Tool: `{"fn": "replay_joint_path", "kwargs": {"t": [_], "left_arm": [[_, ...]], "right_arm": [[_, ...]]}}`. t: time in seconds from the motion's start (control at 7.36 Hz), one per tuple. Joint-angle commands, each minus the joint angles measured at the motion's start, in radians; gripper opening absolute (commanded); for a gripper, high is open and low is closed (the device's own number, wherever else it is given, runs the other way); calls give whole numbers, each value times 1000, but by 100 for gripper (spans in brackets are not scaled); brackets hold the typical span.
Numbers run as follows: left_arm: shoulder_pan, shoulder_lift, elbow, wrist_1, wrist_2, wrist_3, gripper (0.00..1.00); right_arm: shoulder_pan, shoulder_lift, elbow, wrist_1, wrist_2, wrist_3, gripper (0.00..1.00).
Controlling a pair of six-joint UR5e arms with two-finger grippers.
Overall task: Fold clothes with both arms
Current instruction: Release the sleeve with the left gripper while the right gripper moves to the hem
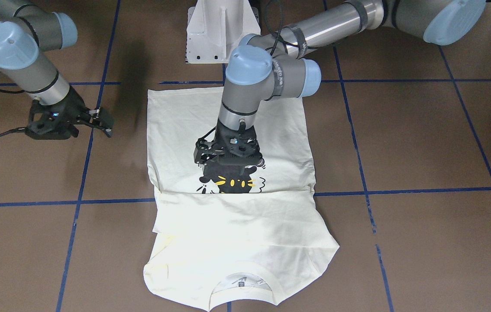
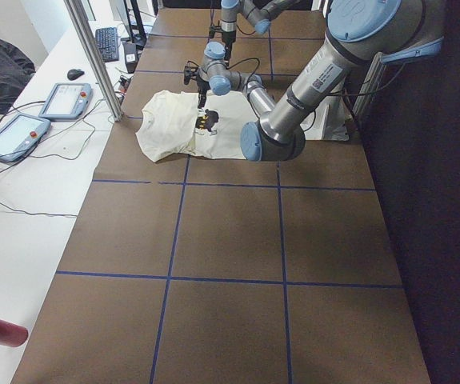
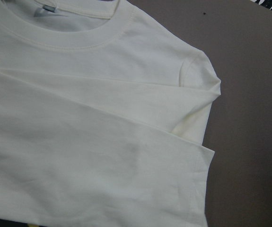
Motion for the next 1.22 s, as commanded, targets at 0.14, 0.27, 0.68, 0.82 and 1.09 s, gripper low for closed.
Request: {"fn": "replay_joint_path", "kwargs": {"t": [0.14, 0.27, 0.68, 0.82, 1.09], "left_arm": [[-15, 322, -377, 104, 1, 168, 100], [-27, 402, -453, 104, 1, 214, 100], [-31, 469, -505, 107, -1, 247, 100], [-31, 469, -505, 107, -1, 247, 100], [-31, 469, -505, 107, -1, 247, 100]], "right_arm": [[-276, -2, 65, 41, -246, 281, 100], [-336, 1, 65, 40, -293, 306, 100], [-390, -8, 63, 32, -337, 307, 100], [-393, -16, 59, 31, -331, 306, 100], [-396, -31, 62, 30, -323, 306, 99]]}}
